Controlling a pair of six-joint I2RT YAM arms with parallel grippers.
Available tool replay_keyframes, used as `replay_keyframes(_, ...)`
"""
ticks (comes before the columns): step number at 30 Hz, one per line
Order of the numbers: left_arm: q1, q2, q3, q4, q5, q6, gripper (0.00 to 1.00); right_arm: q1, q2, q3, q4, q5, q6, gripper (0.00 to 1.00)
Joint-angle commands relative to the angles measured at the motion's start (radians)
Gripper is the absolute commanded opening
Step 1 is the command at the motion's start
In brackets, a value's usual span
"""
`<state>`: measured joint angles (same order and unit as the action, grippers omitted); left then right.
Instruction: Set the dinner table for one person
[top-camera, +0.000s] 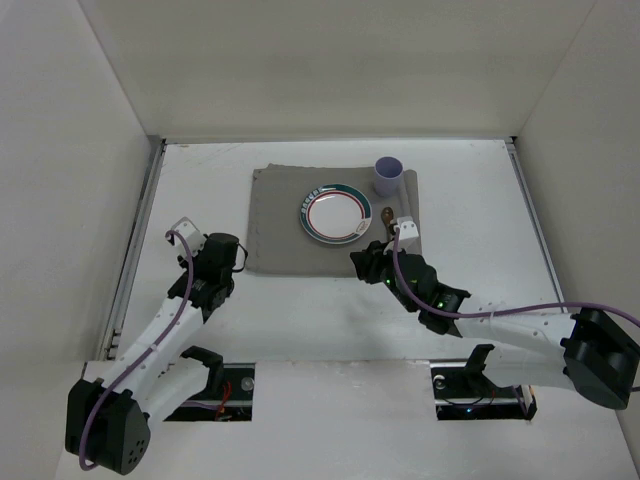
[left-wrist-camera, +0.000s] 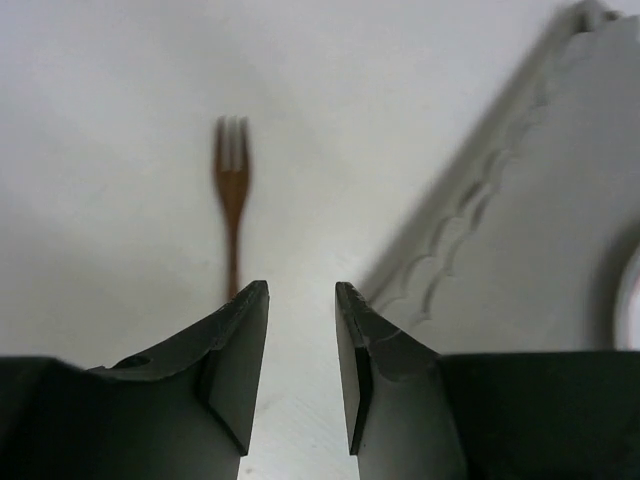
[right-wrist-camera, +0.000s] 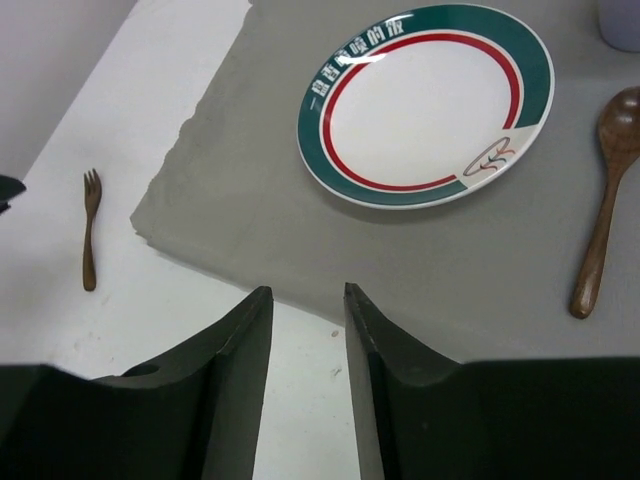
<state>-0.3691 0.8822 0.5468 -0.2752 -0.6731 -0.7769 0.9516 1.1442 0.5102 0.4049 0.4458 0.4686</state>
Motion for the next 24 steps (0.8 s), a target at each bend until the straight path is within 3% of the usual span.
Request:
replay_keyframes(1,0.048,0.020,-0.005,-0.145,0.006,-0.052,0.31,0.012,-0.020,0.002,0.087,0.011,0.015,0.43)
replay_keyframes(8,0.104,0.224,-0.008,-0.029,0.050,0.030,0.33,0.014,0.023,0.021,0.074,-0.025,0.019,0.47)
replay_keyframes(24,0.186,0.379,-0.044,0.199,0.190,0.097,0.27,0.019,0.074,0.045,0.063,-0.056,0.019,0.49)
